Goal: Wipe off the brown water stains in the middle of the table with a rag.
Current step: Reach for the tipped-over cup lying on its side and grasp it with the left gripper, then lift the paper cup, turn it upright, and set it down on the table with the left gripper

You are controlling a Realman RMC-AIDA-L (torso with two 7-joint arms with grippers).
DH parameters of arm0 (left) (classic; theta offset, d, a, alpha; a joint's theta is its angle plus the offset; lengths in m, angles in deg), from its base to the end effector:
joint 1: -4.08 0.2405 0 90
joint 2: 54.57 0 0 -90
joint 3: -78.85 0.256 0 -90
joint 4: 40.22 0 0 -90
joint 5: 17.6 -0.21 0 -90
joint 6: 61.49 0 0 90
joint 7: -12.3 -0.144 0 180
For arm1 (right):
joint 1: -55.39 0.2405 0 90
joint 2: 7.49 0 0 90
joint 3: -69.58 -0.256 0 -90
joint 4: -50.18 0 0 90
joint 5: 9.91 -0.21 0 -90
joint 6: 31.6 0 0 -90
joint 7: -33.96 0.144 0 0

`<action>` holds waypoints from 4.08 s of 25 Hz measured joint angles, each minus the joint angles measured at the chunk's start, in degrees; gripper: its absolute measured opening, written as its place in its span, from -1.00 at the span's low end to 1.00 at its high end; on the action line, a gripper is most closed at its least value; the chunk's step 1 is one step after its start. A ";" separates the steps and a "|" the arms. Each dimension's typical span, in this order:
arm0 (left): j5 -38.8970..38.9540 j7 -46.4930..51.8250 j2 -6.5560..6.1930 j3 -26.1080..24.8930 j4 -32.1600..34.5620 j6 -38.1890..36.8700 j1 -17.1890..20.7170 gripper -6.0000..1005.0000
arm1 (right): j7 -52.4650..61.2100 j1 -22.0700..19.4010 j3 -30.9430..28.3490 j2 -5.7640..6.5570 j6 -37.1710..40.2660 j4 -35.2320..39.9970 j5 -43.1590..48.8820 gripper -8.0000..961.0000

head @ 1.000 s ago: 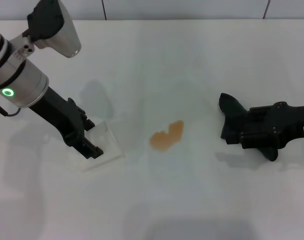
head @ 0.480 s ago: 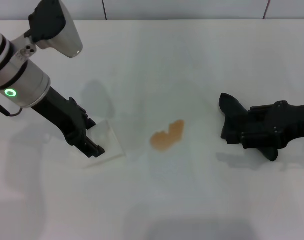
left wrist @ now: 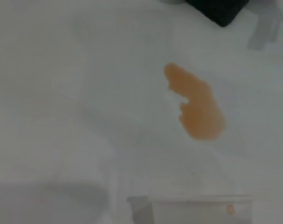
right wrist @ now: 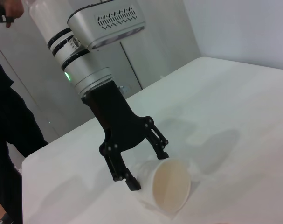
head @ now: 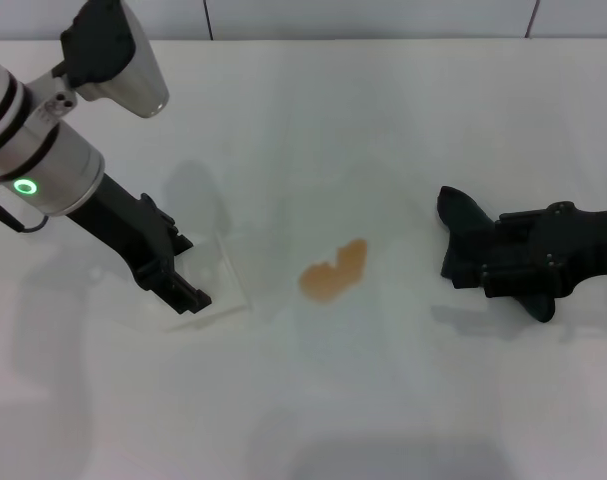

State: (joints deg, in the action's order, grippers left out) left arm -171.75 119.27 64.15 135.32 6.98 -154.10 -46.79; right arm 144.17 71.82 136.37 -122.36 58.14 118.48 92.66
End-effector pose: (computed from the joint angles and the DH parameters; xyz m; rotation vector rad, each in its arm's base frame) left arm -0.1986 0.3801 -0.0107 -3.0130 -0.5088 0.5683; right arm 0.2295 0.3019 0.0365 -2.8238 0.8067 0.5205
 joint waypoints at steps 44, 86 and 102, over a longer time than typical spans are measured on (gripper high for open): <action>21.93 -0.02 0.56 2.09 15.63 13.98 13.93 0.02 | 0.31 -0.12 -1.12 -0.08 0.07 0.18 0.00 0.32; 86.68 -60.10 0.73 20.57 -10.58 37.86 31.95 0.01 | -6.91 0.62 0.88 -0.17 -5.02 -3.11 1.79 0.32; 87.77 -64.86 0.80 20.70 -14.99 37.67 32.24 0.01 | -8.18 0.79 3.67 -0.18 -7.22 -3.73 2.74 0.32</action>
State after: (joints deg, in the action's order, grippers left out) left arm -83.98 54.41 64.95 156.01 -8.00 -116.43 -14.55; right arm 135.99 72.61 140.04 -122.54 50.92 114.75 95.40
